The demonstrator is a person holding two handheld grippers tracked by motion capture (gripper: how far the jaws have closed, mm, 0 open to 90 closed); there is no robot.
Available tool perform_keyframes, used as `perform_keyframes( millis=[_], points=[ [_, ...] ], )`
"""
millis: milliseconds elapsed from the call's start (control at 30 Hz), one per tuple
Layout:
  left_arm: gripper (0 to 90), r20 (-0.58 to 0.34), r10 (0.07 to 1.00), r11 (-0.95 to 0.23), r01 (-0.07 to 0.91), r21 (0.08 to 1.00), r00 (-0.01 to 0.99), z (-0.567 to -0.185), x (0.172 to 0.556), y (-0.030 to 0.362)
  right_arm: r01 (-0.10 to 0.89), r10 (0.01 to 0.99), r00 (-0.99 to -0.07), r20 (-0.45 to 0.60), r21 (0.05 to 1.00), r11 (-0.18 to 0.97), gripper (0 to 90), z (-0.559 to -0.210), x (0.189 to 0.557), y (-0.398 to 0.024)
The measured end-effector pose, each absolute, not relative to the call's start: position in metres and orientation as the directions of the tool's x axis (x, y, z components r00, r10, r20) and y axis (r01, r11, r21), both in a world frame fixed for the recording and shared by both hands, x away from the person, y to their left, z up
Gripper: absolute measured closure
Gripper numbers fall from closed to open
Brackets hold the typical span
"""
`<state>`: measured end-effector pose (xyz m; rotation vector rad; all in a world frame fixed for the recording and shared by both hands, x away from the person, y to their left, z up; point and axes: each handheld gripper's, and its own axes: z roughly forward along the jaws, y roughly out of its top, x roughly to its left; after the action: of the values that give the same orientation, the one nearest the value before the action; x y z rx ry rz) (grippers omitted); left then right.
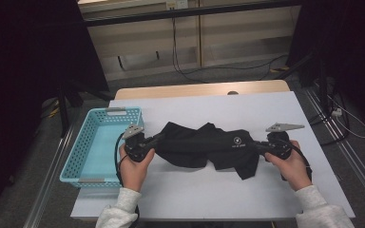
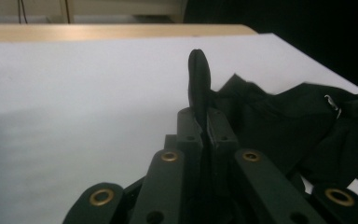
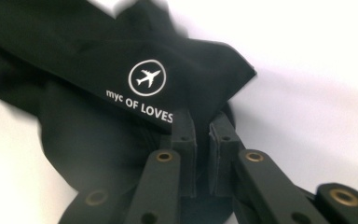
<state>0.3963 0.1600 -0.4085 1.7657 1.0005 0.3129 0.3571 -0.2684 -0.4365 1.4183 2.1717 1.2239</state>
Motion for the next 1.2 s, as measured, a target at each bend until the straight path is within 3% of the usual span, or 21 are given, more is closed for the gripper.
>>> perform_keyframes(
  millis=[67,133,233,467,700,900,967,1200],
  points=[
    [85.9,-0.228,0.751,-0.141,0.489,0.861,0.62,-0.413,0.396,0.156,0.646,0.841,-0.495,0.218,0.74,0.188,77.4,-0.446,0.358,-0.268],
    [85.9,-0.229,0.746,-0.145,0.487,0.861,0.626,-0.413,0.396,0.154,0.644,0.856,-0.475,0.204,0.744,0.18,65.0,-0.448,0.357,-0.266],
    [85.7,-0.219,0.746,-0.162,0.491,0.856,0.629,-0.414,0.396,0.15,0.62,0.863,-0.462,0.206,0.77,0.148,57.1,-0.444,0.358,-0.265],
    [85.7,-0.212,0.741,-0.184,0.496,0.849,0.638,-0.418,0.396,0.143,0.595,0.881,-0.409,0.237,0.801,0.061,47.0,-0.439,0.367,-0.266],
    [85.7,-0.219,0.744,-0.17,0.496,0.851,0.632,-0.418,0.396,0.145,0.69,0.894,-0.344,0.286,0.723,0.034,49.9,-0.456,0.383,-0.262],
    [85.6,-0.219,0.74,-0.177,0.497,0.85,0.636,-0.419,0.395,0.144,0.729,0.858,-0.355,0.372,0.685,0.004,66.8,-0.462,0.383,-0.263],
    [85.6,-0.22,0.74,-0.173,0.495,0.852,0.636,-0.419,0.395,0.143,0.706,0.849,-0.384,0.362,0.708,0.017,79.8,-0.459,0.382,-0.265],
    [85.2,-0.232,0.744,-0.16,0.504,0.849,0.627,-0.421,0.395,0.145,0.607,0.858,-0.435,0.275,0.793,0.054,84.7,-0.437,0.367,-0.275]
  ],
)
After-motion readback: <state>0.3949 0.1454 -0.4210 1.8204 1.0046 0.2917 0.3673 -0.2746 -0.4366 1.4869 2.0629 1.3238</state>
